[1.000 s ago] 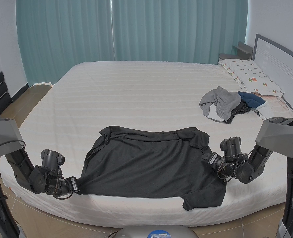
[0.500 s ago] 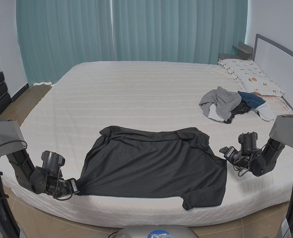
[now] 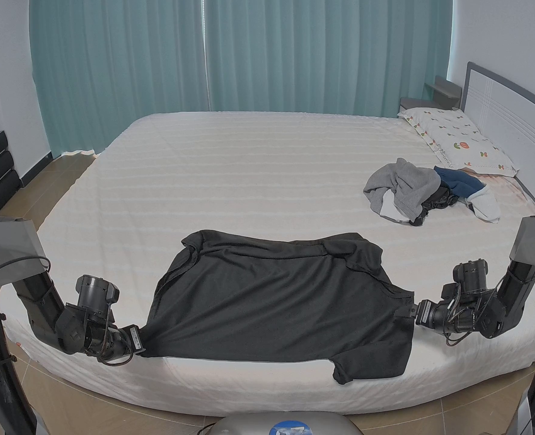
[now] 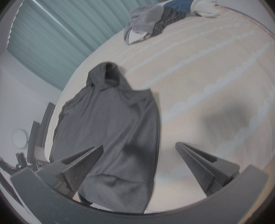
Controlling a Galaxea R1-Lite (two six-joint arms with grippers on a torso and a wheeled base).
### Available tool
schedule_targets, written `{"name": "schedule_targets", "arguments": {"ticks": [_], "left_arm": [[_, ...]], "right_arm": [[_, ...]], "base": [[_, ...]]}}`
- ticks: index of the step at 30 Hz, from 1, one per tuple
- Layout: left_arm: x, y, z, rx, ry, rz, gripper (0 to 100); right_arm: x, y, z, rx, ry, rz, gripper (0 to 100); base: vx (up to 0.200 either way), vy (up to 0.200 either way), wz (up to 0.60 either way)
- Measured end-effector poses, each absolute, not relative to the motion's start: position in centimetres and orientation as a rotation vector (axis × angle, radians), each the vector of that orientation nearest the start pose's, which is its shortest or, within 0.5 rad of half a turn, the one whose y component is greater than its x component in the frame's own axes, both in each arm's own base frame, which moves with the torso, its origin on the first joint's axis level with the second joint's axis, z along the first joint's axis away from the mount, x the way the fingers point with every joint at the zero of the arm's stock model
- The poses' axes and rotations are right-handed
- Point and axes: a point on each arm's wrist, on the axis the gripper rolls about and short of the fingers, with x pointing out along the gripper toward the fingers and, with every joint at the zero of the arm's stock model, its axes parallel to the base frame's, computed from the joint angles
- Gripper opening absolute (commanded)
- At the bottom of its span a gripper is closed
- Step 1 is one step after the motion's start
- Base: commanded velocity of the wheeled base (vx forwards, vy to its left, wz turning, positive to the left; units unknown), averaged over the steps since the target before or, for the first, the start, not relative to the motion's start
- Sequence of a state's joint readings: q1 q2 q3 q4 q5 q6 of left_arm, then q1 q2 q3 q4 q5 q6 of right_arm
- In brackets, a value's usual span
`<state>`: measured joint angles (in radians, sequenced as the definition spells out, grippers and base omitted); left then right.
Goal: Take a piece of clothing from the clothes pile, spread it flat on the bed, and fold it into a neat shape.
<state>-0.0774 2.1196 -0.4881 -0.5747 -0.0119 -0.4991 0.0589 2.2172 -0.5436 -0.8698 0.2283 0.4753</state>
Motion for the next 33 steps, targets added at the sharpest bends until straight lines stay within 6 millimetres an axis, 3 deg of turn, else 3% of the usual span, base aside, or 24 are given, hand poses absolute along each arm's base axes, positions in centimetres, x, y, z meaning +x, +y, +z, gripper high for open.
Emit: {"name": "schedule_targets", "arguments": {"ticks": [10, 11, 24, 33], "left_arm": [[27.1, -2.2, -1.2, -0.418, 1.055, 0.181, 0], [27.0, -2.2, -1.2, -0.418, 1.055, 0.181, 0], [27.6, -2.2, -0.9, -0.455, 1.028, 0.189, 0], [29.7, -1.9, 0.2, -0.611, 0.933, 0.262, 0]], "right_arm": [[30.0, 3.6, -2.7, 0.497, 0.911, 0.129, 100], [30.1, 3.7, -2.8, 0.496, 0.908, 0.131, 0], [30.6, 3.8, -2.1, 0.566, 0.865, 0.115, 0], [32.8, 4.1, -0.7, 0.665, 0.645, 0.147, 0]], "base": [[0.0, 0.0, 0.0], [0.0, 0.0, 0.0], [0.0, 0.0, 0.0], [0.0, 0.0, 0.0]]}}
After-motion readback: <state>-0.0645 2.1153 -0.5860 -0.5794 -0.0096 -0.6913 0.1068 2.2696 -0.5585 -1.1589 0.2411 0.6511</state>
